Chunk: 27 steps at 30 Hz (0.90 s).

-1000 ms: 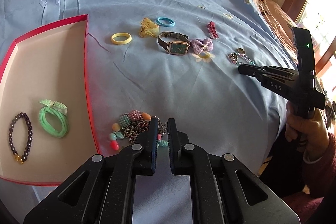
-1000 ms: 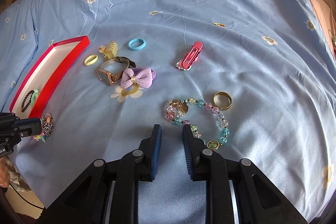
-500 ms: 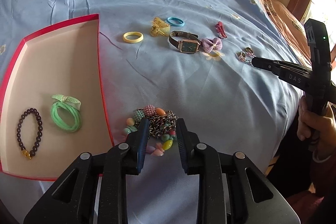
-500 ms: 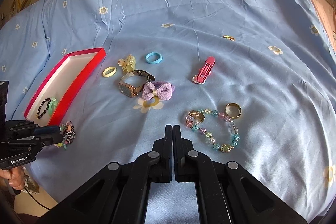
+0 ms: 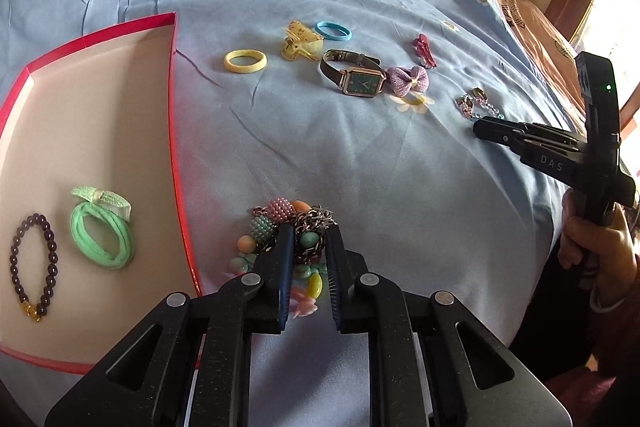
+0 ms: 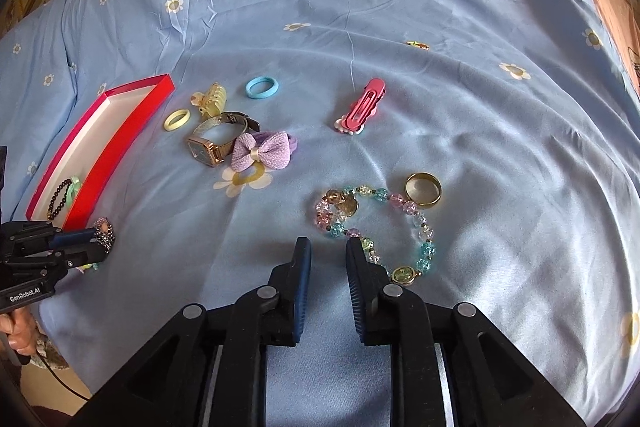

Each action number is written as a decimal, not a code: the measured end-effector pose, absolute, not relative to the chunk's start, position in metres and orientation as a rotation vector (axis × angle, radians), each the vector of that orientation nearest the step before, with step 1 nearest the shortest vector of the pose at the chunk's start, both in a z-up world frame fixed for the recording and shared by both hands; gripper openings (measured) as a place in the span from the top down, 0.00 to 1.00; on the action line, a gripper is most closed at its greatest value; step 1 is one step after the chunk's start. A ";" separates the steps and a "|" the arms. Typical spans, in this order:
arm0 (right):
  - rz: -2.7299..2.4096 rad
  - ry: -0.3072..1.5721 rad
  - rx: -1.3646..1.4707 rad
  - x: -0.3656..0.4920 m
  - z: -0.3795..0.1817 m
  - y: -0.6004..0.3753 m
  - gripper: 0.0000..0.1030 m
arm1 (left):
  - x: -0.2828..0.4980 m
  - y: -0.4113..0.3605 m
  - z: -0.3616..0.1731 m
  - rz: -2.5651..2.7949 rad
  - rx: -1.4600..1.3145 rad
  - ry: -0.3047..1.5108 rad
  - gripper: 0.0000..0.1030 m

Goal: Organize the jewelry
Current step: 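Grasp the silver chain with the left tool while the right tool grasps the crystal bead bracelet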

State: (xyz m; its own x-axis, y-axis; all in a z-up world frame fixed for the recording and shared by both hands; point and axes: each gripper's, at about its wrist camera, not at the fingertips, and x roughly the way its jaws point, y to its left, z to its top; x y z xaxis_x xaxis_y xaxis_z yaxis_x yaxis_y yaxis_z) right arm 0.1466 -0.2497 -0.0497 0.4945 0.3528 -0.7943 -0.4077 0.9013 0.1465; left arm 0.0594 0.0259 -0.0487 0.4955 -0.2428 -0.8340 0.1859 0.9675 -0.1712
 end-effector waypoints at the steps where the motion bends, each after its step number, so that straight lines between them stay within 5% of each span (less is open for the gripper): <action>1: 0.458 0.943 -0.066 0.147 -0.049 -0.249 0.86 | 0.059 0.026 -0.048 -0.262 -0.063 1.019 0.88; 3: 0.443 0.937 -0.078 0.147 -0.048 -0.249 0.99 | 0.056 0.025 -0.046 -0.263 -0.060 1.011 0.89; 7: 0.459 0.933 -0.060 0.146 -0.043 -0.252 0.99 | 0.051 0.024 -0.044 -0.290 -0.057 1.021 0.89; 10: 0.460 0.908 -0.037 0.145 -0.035 -0.254 0.88 | 0.049 0.024 -0.041 -0.281 -0.042 1.023 0.89; 12: 0.454 0.891 -0.037 0.145 -0.032 -0.256 0.70 | 0.047 0.026 -0.038 -0.282 -0.051 1.018 0.89; 17: 0.450 0.933 -0.063 0.155 -0.045 -0.253 0.68 | 0.051 0.025 -0.036 -0.270 -0.040 1.010 0.89; 20: 0.437 0.929 -0.092 0.154 -0.052 -0.250 0.73 | 0.054 0.023 -0.039 -0.268 -0.035 1.010 0.89; 22: 0.437 0.929 -0.093 0.153 -0.051 -0.249 0.93 | 0.056 0.023 -0.041 -0.268 -0.045 1.007 0.94; 27: 0.458 0.919 -0.038 0.148 -0.044 -0.255 0.93 | 0.051 0.027 -0.037 -0.257 -0.050 0.984 0.94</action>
State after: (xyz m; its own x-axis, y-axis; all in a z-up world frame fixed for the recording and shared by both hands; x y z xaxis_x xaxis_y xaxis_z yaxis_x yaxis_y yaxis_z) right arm 0.1482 -0.2554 -0.0440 0.5179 0.3657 -0.7733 -0.3978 0.9033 0.1607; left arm 0.0511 0.0267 -0.0374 0.5261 -0.2377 -0.8165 0.1928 0.9685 -0.1577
